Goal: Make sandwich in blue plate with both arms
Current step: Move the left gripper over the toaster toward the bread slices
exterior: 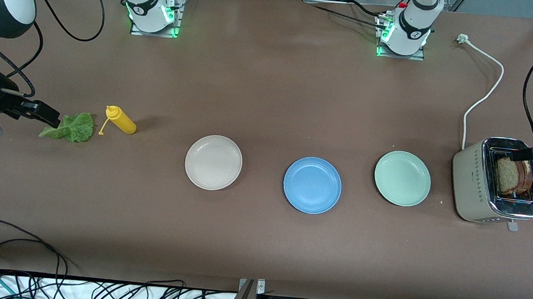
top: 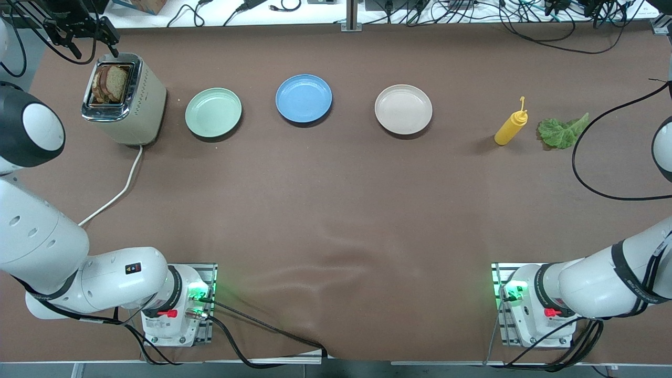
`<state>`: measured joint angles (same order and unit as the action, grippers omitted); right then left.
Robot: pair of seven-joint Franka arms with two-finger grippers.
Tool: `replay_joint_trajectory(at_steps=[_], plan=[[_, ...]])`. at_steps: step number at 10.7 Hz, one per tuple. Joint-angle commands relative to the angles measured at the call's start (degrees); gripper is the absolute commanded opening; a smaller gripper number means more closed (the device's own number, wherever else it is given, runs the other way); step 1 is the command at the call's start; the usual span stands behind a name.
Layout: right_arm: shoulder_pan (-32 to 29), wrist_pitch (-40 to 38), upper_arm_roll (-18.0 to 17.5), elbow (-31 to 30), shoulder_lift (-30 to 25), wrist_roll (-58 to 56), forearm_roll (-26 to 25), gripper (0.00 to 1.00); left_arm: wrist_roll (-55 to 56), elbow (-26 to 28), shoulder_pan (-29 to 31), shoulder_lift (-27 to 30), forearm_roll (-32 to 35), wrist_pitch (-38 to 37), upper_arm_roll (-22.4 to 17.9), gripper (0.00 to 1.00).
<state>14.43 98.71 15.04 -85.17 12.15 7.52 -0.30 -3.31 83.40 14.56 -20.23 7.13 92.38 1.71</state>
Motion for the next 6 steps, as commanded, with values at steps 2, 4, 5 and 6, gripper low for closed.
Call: replay_joint_trajectory(at_steps=[2, 4, 5, 6], plan=[[-0.2, 0.4, -0.1, -0.1, -0.8, 0.6, 0.2, 1.00, -2.3, -2.3, 1.2, -4.6, -1.4, 3.9, 0.7, 1.00], [-0.5, 0.4, 0.3, -0.1, -0.8, 0.5, 1.1, 1.00, -2.4, -2.3, 1.3, -6.0, -1.4, 5.4, 0.8, 1.00], [-0.5, 0.4, 0.3, -0.1, -0.8, 0.3, 1.1, 1.00, -2.4, -2.1, 1.3, -6.7, -1.6, 6.5, 0.7, 1.00], [-0.5, 0.3, 0.4, -0.1, -0.8, 0.3, 1.1, 1.00, -3.1, -2.0, 1.4, -7.2, -1.6, 7.2, 0.8, 1.00]])
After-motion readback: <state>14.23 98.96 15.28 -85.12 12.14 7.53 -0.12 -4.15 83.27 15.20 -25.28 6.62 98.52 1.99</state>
